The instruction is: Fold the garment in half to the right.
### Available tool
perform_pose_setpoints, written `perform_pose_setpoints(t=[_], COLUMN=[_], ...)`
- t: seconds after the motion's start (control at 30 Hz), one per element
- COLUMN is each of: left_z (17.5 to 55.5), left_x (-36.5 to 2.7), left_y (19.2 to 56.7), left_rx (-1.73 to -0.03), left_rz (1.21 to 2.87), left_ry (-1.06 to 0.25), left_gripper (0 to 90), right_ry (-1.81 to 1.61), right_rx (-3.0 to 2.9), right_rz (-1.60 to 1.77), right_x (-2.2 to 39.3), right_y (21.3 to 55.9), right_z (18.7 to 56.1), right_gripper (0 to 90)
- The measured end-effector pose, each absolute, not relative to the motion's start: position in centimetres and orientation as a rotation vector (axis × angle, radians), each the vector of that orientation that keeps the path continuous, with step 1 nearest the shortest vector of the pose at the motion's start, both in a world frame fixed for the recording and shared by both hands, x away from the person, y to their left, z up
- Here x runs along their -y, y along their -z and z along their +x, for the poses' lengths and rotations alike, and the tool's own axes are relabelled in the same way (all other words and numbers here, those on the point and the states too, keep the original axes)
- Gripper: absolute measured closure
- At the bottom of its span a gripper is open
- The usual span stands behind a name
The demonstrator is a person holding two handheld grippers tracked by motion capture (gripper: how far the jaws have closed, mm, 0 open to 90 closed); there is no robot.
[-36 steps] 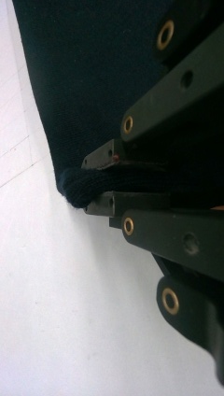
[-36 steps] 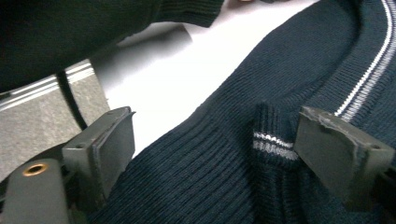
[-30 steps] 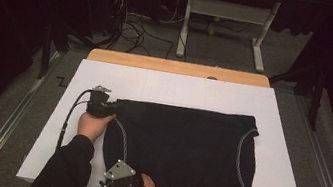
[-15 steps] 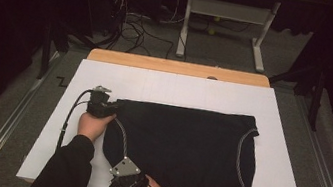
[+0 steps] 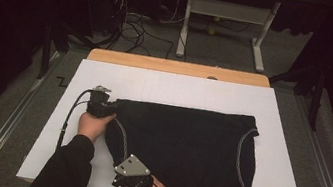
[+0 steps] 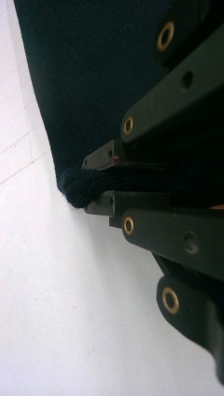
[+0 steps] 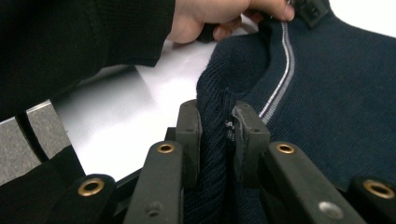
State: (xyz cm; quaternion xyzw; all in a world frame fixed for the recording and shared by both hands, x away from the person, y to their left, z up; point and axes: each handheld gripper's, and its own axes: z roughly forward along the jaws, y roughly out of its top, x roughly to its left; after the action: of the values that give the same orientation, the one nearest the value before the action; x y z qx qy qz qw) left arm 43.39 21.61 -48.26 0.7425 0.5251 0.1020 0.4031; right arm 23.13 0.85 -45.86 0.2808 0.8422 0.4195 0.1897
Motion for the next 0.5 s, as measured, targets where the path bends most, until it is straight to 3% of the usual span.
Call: perform_pose_setpoints(t=[0.5], left_z=[43.15], left_x=[-21.07], left_y=[48.10], left_rx=[-1.330], left_rz=[1.908], left_ry=[-0.328], left_gripper=[76.4], right_ry=[-1.243], right_rx=[-2.332], right_rz=[0.755], right_x=[-0.25], right_y=[45.71], right_z=[22.89], right_gripper=[75.6])
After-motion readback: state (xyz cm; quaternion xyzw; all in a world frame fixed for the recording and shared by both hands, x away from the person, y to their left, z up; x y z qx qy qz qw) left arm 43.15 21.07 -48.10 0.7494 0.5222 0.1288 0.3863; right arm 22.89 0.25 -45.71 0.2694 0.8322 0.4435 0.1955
